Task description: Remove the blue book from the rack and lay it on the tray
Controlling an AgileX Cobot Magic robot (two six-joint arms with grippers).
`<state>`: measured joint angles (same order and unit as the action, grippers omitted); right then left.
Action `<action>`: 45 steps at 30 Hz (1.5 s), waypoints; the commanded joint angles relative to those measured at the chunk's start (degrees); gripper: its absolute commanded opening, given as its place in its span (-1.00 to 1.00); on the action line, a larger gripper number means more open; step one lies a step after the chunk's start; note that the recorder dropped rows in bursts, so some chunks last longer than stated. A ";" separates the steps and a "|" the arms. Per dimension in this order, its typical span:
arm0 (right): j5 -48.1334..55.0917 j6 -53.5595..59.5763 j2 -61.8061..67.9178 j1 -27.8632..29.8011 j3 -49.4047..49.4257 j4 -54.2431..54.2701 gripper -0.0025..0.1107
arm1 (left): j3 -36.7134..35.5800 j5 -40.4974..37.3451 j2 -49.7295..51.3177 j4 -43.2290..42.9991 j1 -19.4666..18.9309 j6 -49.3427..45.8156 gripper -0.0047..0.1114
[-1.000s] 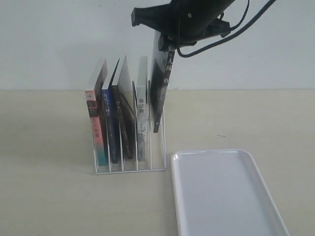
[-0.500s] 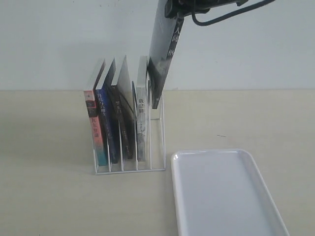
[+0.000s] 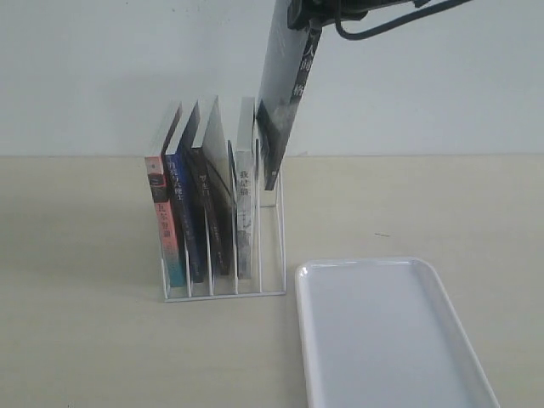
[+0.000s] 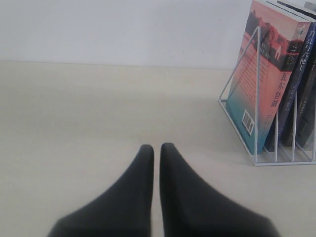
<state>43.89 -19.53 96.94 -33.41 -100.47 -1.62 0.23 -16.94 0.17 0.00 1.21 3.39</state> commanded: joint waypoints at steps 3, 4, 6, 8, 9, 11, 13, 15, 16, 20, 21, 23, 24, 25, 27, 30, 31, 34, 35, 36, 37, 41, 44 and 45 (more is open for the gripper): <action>-1.46 -0.12 4.53 0.04 -0.22 0.70 -0.96 | -0.23 0.06 -0.17 0.63 -0.04 -0.13 -0.85; -1.46 -0.12 5.51 0.04 -0.22 1.62 -0.96 | -0.23 0.06 -0.17 0.63 -0.04 -0.13 -0.85; -1.46 -0.12 7.26 0.04 -0.22 2.65 -0.96 | -0.23 0.06 -0.17 0.63 -0.04 -0.13 -0.85; -1.46 -0.12 8.54 0.04 -0.22 2.74 -0.96 | -0.23 0.06 -0.17 0.63 -0.04 -0.13 -0.85; -1.46 -0.12 8.98 0.04 -0.22 2.74 -0.96 | -0.23 0.06 -0.17 0.63 -0.04 -0.13 -0.85; -1.46 -0.12 9.75 0.04 -0.22 2.74 -0.96 | -0.23 0.06 -0.17 0.63 -0.04 -0.13 -0.85; -1.46 -0.12 10.53 0.04 -0.22 2.74 -0.96 | -0.23 0.06 -0.17 0.63 -0.04 -0.13 -0.85; -1.46 -0.12 11.11 0.04 -0.22 2.90 -0.96 | -0.23 0.06 -0.17 0.63 -0.04 -0.13 -0.85; -1.46 -0.12 11.21 0.04 -0.22 3.05 -0.96 | -0.23 0.06 -0.17 0.63 -0.04 -0.13 -0.85; -1.24 0.27 12.17 -0.09 -0.22 4.18 -0.96 | -0.23 0.06 -0.17 0.63 -0.04 -0.13 -0.85; -1.12 0.41 12.30 -0.24 -0.22 4.64 -0.96 | -0.23 0.06 -0.17 0.63 -0.04 -0.13 -0.85; -1.12 0.68 12.43 -0.56 -0.22 4.76 -0.96 | -0.23 0.06 -0.17 0.63 -0.04 -0.13 -0.85; -1.12 1.01 12.43 -0.84 -0.22 4.76 -0.96 | -0.23 0.06 -0.17 0.63 -0.04 -0.13 -0.85; -0.99 1.85 12.43 -0.95 -0.22 4.76 -0.93 | -0.23 0.06 -0.17 0.63 -0.04 -0.13 -0.85; -0.72 3.00 12.43 -1.18 -0.22 4.76 -0.79 | -0.23 0.06 -0.17 0.63 -0.04 -0.13 -0.85; -0.38 3.25 12.43 -1.18 -0.22 4.76 -0.39 | -0.23 0.06 -0.17 0.63 -0.04 -0.13 -0.85; -0.38 3.25 12.43 -1.18 -0.22 4.76 -0.25 | -0.23 0.06 -0.17 0.63 -0.04 -0.13 -0.85; -0.38 3.01 12.43 -1.18 -0.22 4.76 -0.12 | -0.23 0.06 -0.17 0.63 -0.04 -0.13 -0.85; -0.38 3.01 12.43 -1.18 -0.22 4.76 -0.13 | -0.23 0.06 -0.17 0.63 -0.04 -0.13 -0.85; -0.38 3.01 12.43 -1.18 -0.22 4.76 -0.16 | -0.23 0.06 -0.17 0.63 -0.04 -0.13 -0.85; -0.50 2.72 12.30 -1.18 -0.22 4.76 -0.19 | -0.23 0.06 -0.17 0.63 -0.04 -0.13 -0.85; -1.04 2.79 10.72 -1.18 -0.22 4.76 -0.30 | -0.23 0.06 -0.17 0.63 -0.04 -0.13 -0.85; -1.31 5.90 8.26 -1.53 -0.22 4.63 -0.31 | -0.23 0.06 -0.17 0.63 -0.04 -0.13 -0.85; -1.39 7.01 7.40 -1.82 -0.22 4.63 -0.31 | -0.23 0.06 -0.17 0.63 -0.04 -0.13 -0.85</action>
<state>43.31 -15.24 107.35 -34.77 -100.47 3.39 0.23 -16.94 0.17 0.00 1.21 3.39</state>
